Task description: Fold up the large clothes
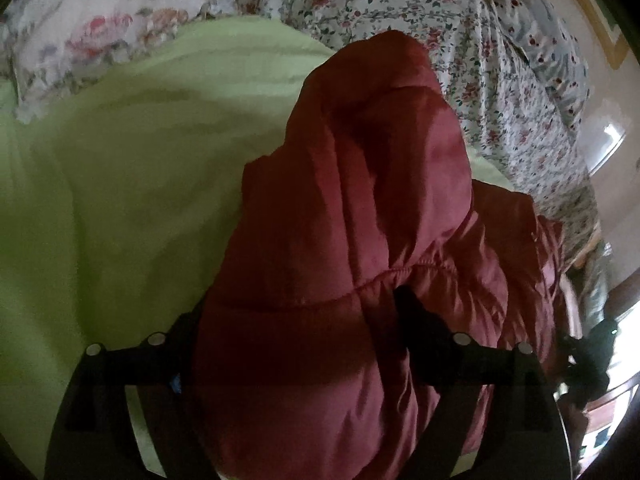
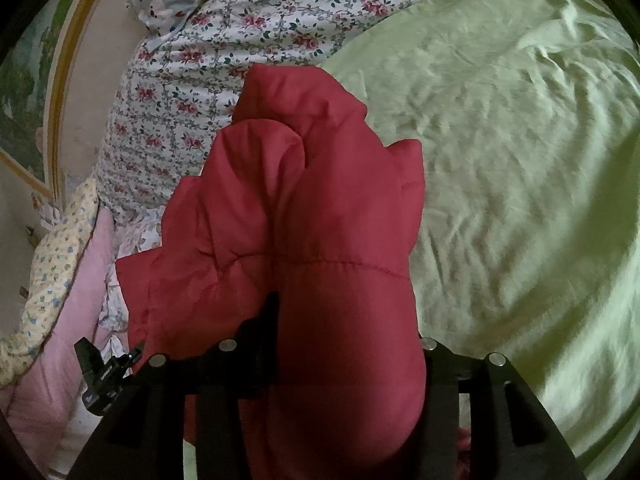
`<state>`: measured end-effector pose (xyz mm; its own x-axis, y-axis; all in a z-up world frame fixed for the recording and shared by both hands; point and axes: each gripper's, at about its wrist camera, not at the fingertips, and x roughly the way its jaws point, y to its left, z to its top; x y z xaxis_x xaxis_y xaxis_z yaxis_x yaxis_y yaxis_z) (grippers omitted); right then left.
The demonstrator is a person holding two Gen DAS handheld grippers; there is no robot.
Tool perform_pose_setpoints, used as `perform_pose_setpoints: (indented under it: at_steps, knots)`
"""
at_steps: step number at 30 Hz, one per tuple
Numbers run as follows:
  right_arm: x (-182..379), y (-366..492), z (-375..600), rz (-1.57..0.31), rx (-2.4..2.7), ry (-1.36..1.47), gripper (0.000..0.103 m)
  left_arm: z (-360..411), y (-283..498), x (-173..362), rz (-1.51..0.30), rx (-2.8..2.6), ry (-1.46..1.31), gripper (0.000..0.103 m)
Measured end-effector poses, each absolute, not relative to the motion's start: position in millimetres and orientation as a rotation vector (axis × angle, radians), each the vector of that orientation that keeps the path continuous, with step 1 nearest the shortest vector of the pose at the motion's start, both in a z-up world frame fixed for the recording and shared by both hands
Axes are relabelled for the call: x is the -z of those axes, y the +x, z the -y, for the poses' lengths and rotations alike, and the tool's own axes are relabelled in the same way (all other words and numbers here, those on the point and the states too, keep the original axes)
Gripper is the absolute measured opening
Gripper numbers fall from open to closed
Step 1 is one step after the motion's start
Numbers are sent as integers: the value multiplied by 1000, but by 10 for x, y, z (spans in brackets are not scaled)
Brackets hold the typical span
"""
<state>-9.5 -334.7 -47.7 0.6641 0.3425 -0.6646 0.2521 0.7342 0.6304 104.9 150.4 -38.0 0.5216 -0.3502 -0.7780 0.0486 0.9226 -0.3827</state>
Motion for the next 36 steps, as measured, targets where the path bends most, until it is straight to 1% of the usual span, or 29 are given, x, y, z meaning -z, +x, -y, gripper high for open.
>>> perform_pose_setpoints:
  at_steps: [7, 10, 12, 16, 17, 20, 22, 24, 25, 31, 32, 33, 34, 36]
  knots:
    - [419, -88, 3304, -876, -23, 722, 57, -1437, 956, 189, -919, 165, -213, 86]
    - [388, -89, 3296, -882, 7, 701, 66, -1435, 928, 119, -890, 144, -197, 86]
    - [346, -93, 3292, -878, 34, 676, 80, -1447, 928, 70, -876, 134, -193, 87]
    - [127, -98, 3292, -830, 128, 554, 88, -1408, 1029, 7, -880, 148, -202, 88]
    - [81, -75, 3291, -825, 138, 534, 92, -1387, 1083, -4, -885, 164, -213, 88]
    - [-79, 75, 3266, -802, 114, 484, 94, -1268, 1199, -15, -899, 185, -210, 89]
    - [-163, 235, 3227, -797, 96, 449, 95, -1178, 1289, -5, -910, 192, -190, 92]
    - [-202, 365, 3199, -796, 93, 417, 101, -1108, 1403, 28, -925, 199, -177, 93]
    - [-208, 470, 3201, -799, 94, 398, 102, -1090, 1435, 41, -930, 202, -174, 93]
    - [-44, 876, 3224, -893, 91, 389, 102, -1000, 1665, 194, -978, 251, -165, 93]
    - [-19, 913, 3195, -902, 82, 379, 101, -973, 1679, 210, -980, 256, -150, 86]
    - [1, 944, 3154, -910, 83, 357, 95, -950, 1686, 222, -982, 259, -135, 71]
    - [23, 972, 3088, -916, 93, 315, 88, -920, 1687, 240, -985, 259, -114, 65]
    - [75, 981, 3018, -936, 107, 276, 44, -898, 1673, 244, -979, 264, -87, 43]
